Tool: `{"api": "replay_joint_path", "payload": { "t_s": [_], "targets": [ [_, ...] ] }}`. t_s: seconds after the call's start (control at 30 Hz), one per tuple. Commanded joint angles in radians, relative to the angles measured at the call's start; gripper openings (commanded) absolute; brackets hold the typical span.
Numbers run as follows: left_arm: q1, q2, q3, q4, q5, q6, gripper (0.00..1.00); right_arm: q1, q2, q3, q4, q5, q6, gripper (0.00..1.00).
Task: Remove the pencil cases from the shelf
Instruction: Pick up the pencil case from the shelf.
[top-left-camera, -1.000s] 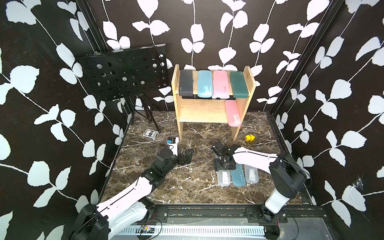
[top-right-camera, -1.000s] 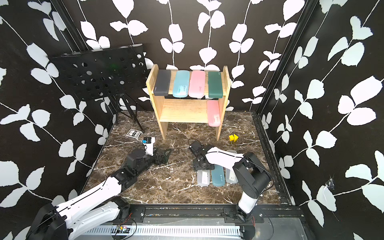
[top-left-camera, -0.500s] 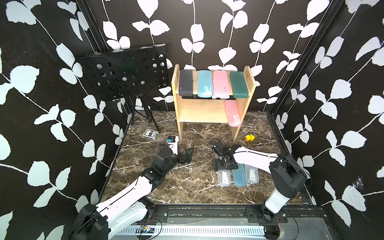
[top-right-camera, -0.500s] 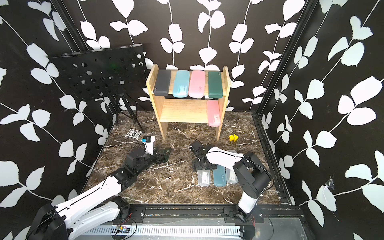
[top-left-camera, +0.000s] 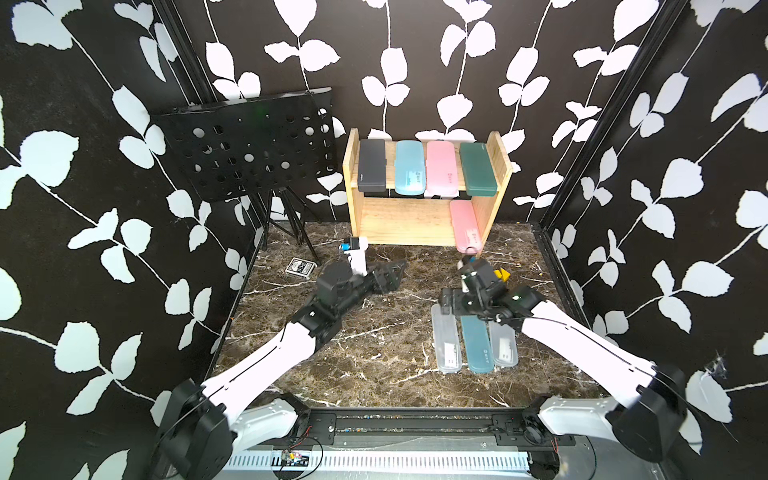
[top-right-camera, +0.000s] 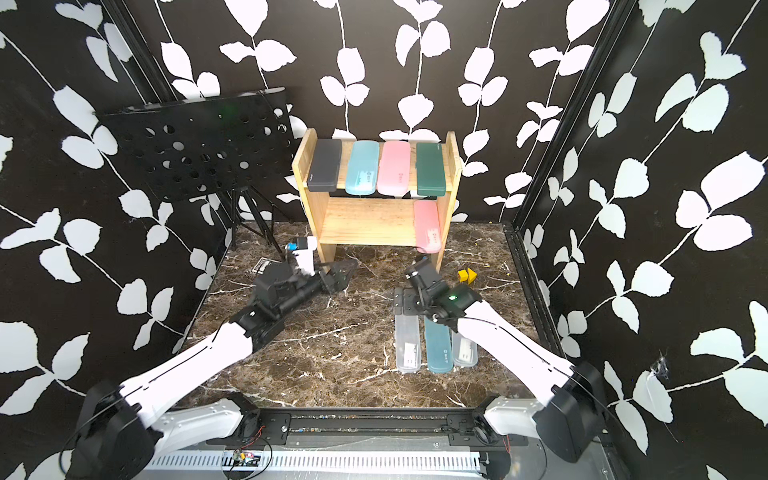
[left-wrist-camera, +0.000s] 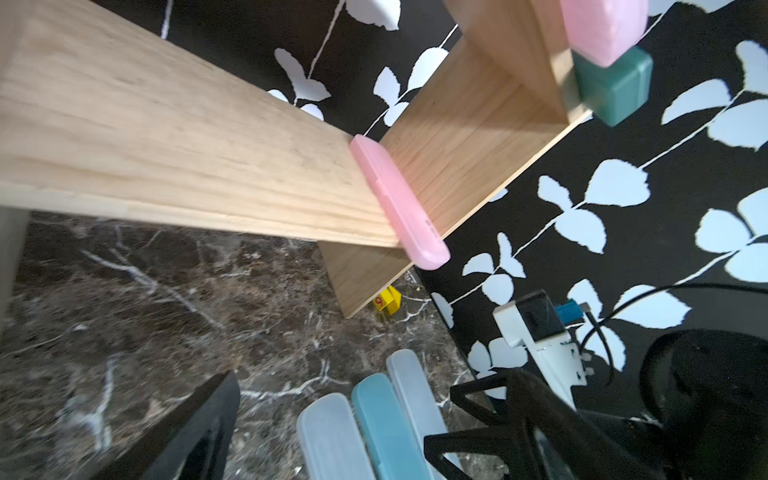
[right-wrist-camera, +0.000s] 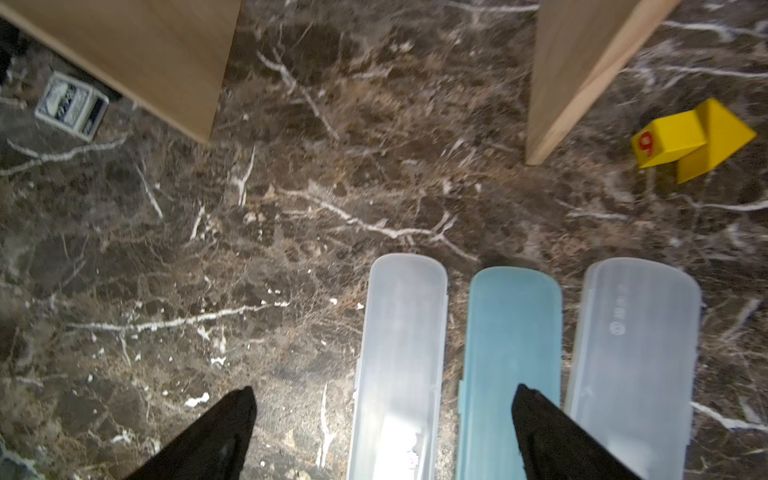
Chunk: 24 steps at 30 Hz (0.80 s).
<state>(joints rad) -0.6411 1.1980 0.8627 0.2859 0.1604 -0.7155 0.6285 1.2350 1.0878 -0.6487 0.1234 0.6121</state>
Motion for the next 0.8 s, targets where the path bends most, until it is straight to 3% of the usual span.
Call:
{"api": "replay_joint_path", "payload": {
  "t_s": [0.0, 0.07, 0.2, 0.3, 0.47, 0.77],
  "targets": [
    [-0.002, 0.113, 0.120, -0.055, 0.065, -0.036, 0.99, -0.070, -0.097, 0.003, -0.027, 0.007, 0.026, 0.99],
    [-0.002, 0.212, 0.174, -0.010, 0.108, -0.081, 0.99, -0.122, -0.161, -0.006, -0.029, 0.007, 0.037, 0.99],
    [-0.010, 0.427, 0.252, 0.247, 0.217, -0.272, 0.96, -0.216, -0.255, -0.006, -0.046, -0.003, 0.043, 0.99],
    [-0.033, 0.565, 0.336, 0.351, 0.242, -0.354, 0.95, -0.261, -0.289, 0.003, -0.069, -0.021, 0.035, 0.99],
    [-0.093, 0.720, 0.496, 0.357, 0.234, -0.357, 0.95, -0.311, -0.301, -0.007, -0.068, -0.078, 0.027, 0.99],
    [-0.126, 0.845, 0.637, 0.347, 0.205, -0.389, 0.94, -0.368, -0.266, -0.014, -0.046, -0.169, -0.004, 0.99]
  ]
}}
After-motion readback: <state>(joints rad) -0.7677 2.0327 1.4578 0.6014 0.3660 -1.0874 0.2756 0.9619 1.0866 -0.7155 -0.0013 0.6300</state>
